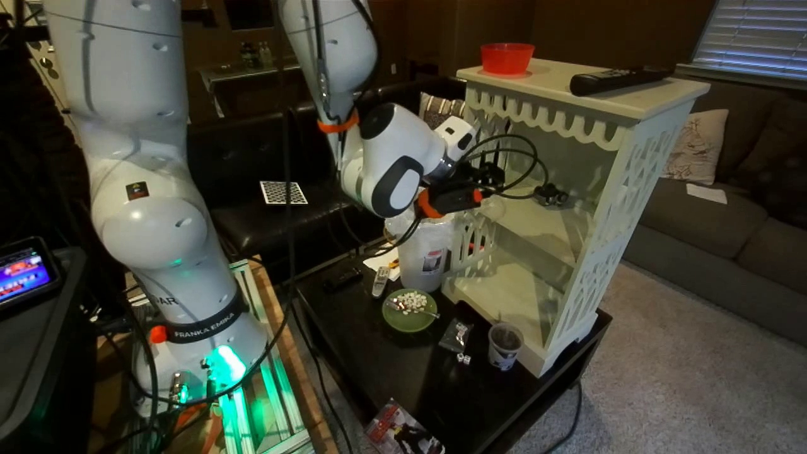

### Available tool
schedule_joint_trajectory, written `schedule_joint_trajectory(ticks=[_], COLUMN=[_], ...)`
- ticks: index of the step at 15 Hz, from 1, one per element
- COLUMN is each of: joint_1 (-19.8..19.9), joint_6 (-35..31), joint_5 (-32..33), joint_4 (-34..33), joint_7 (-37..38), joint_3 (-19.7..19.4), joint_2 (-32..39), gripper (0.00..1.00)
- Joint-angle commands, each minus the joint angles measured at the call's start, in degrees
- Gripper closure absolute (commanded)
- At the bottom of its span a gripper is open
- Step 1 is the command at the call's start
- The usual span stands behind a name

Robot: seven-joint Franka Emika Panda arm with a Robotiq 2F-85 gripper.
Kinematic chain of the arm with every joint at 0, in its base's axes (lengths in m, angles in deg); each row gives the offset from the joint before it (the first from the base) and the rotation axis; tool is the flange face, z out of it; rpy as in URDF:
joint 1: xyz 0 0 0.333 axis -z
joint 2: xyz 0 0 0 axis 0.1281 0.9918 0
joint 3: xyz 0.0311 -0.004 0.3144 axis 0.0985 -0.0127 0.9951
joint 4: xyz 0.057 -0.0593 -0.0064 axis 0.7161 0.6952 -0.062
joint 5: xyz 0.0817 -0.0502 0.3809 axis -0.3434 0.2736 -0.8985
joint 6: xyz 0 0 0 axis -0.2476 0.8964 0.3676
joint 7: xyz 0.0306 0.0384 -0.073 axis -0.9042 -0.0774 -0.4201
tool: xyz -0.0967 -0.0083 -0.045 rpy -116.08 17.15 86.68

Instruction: Put the toy car on the topmost cupboard shelf

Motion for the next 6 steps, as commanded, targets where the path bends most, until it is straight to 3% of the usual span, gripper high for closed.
schedule_joint_trajectory(ticks=[1,2,3,4,6], joint_1=[-2.2,1.9,3.1,3.7,4.7], joint_6=[2.0,4.6,4.5,1.8,3.3], joint_5=[-3.1,-1.6,0.0,-0.7,-0.4], joint_4=[13.1,5.9,7.5,7.3,6.5], joint_7=[-8.1,-6.6,-5.8,-5.0,-4.9], joint_3=[-2.3,1.3,1.8,2.8,3.5], joint_2=[-14.3,-10.9,-13.1,-9.9,-11.5], gripper=[0.0,0.0,0.0,0.0,0.0])
